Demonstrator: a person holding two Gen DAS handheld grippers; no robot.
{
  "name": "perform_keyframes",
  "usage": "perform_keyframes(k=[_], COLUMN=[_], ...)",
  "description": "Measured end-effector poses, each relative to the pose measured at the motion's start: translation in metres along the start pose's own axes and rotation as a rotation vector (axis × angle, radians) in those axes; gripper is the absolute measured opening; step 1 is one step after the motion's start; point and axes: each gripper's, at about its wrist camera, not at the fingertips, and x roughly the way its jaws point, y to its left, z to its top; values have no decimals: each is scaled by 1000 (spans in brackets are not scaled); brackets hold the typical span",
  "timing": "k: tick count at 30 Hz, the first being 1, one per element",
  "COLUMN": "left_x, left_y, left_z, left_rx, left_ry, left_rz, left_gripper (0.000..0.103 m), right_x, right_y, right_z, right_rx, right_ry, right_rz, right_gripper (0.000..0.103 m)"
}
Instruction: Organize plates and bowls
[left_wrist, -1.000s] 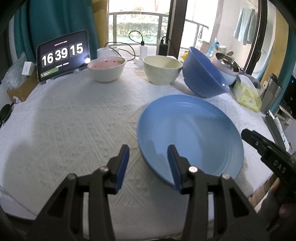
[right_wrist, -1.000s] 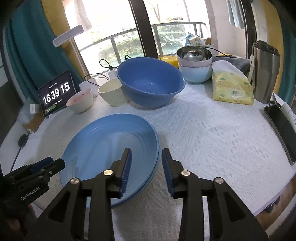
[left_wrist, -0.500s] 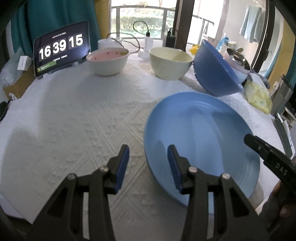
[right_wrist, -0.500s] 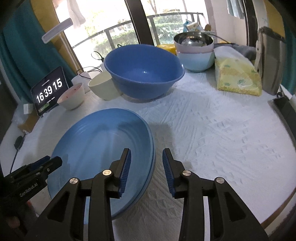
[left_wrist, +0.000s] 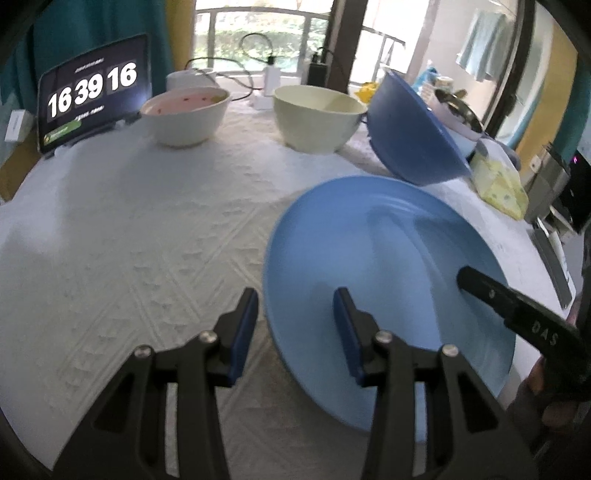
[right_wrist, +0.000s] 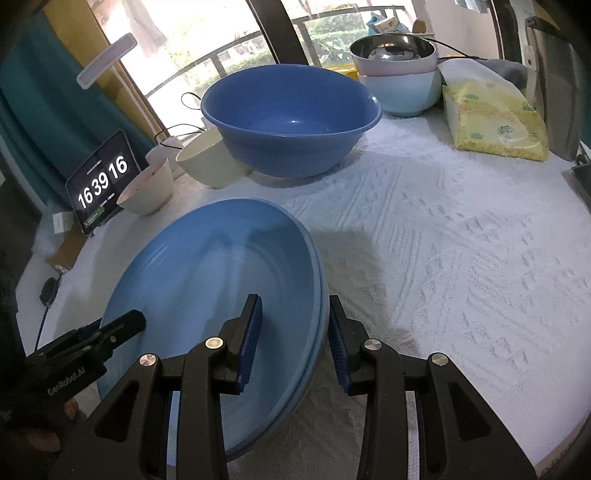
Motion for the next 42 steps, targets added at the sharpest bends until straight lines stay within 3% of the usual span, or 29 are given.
perform_keyframes(k=[6, 19, 42], left_x=[-2, -14, -48], left_y=[1, 10, 86], left_z=[1, -9, -18], left_rx=[3, -3, -137], left_ry=[2, -1, -63], left_rz=[8, 2, 58], left_gripper=[34, 33, 34], right_x=[0, -12, 2], right_y=[4, 19, 99], right_z=[0, -3, 1], right_rx=[-17, -56, -177], right_ry=[-7, -38, -23], right_rz=[-19, -63, -8], right_gripper=[37, 36, 36])
